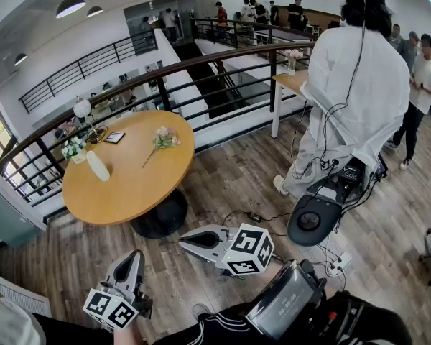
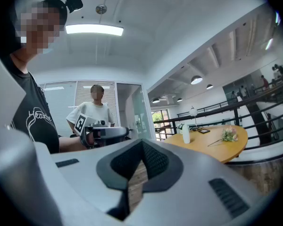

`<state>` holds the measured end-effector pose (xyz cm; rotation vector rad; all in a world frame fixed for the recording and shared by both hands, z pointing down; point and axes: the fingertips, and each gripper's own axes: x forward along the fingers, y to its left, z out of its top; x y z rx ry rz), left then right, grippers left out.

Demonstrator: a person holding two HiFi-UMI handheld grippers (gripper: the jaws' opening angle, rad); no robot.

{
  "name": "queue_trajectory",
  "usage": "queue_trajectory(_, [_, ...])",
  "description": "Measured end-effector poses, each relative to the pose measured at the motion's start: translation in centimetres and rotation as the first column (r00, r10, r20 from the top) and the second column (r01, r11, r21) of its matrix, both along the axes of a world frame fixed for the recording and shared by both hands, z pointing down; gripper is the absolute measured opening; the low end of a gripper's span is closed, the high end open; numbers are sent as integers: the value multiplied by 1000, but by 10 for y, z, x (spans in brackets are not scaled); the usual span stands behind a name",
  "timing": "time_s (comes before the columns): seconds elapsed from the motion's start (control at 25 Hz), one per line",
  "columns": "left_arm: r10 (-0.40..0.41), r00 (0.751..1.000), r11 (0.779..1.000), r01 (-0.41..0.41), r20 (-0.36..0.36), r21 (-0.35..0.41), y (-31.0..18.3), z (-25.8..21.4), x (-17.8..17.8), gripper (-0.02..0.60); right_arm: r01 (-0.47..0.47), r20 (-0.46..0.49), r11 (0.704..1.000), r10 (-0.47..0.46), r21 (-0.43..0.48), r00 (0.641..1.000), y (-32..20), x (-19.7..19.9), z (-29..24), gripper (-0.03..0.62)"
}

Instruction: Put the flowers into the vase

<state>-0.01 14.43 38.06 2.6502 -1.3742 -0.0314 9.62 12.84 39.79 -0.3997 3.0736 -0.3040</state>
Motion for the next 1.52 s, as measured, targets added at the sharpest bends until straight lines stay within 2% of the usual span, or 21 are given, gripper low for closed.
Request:
queue_trajectory(0.92, [-25,1000,1000,25,-7,1,17,1,23,6,17,15,1000,-17,-5,1000,16,28,-1,3])
queue_trajectory(1.16, [-41,998,999,40,37,21,15,2,31,6,43,6,998,-43,37,999,12,28,-4,3])
queue_trajectory(1.52, [-82,994,996,79,67,47,0,7,20,6,67,6,996,-67,65,998,-2,14,-3,3])
